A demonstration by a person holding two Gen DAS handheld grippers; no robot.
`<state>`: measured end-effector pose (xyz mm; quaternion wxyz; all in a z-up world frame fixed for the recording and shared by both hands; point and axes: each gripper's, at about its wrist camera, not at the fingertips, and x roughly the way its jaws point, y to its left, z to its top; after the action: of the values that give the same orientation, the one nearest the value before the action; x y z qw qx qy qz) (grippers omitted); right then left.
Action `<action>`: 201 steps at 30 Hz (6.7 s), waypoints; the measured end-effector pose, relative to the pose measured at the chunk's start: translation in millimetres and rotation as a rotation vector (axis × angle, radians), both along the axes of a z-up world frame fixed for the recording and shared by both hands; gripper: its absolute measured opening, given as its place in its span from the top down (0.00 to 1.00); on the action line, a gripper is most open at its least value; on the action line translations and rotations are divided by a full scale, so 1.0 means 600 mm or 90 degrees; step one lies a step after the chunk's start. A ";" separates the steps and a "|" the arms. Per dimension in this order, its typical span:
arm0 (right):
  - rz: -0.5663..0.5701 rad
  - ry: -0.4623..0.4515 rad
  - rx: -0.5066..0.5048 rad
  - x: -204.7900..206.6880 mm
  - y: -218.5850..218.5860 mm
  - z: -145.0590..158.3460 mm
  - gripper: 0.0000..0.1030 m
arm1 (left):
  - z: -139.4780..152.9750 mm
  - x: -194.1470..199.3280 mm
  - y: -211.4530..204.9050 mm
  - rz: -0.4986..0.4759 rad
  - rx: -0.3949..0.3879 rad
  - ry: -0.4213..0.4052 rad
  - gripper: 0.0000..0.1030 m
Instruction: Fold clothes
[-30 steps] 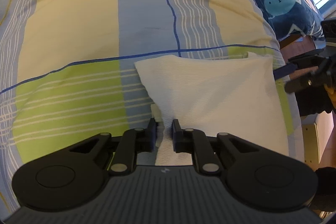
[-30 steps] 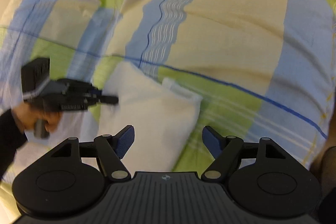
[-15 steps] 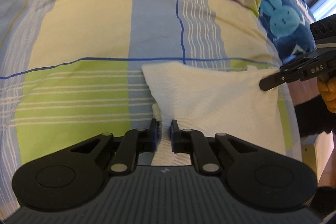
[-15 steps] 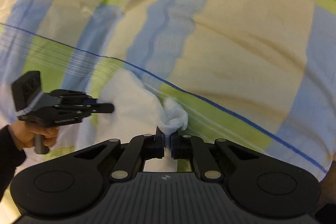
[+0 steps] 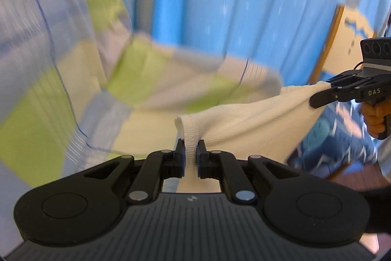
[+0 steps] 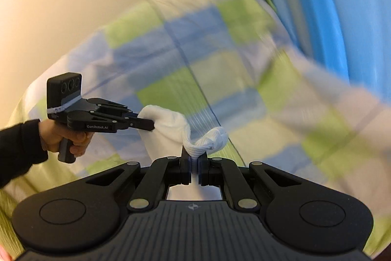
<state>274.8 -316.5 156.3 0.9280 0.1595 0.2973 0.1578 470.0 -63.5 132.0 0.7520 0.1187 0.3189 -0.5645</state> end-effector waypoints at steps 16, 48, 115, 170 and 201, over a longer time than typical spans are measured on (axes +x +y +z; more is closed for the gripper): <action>0.217 0.245 -0.079 -0.141 0.153 -0.204 0.95 | -0.191 -0.305 0.195 0.172 0.091 0.173 0.94; 0.330 0.269 -0.192 0.237 0.271 -0.405 0.49 | -0.329 -0.379 0.057 -0.020 0.204 -0.251 0.94; 0.060 0.319 0.047 0.082 -0.008 -0.415 0.61 | -0.358 -0.165 0.122 0.318 0.121 0.105 0.81; -0.044 0.277 0.043 0.069 -0.011 -0.446 0.71 | -0.373 -0.241 0.156 0.344 0.100 0.101 0.72; -0.072 -0.090 -0.012 -0.189 0.012 -0.428 0.52 | -0.323 -0.452 0.126 0.456 0.211 -0.131 0.92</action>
<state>161.6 -309.4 -100.3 0.9556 0.1555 0.2230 0.1133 199.1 11.9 -61.8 0.8998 0.1757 0.3495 -0.1930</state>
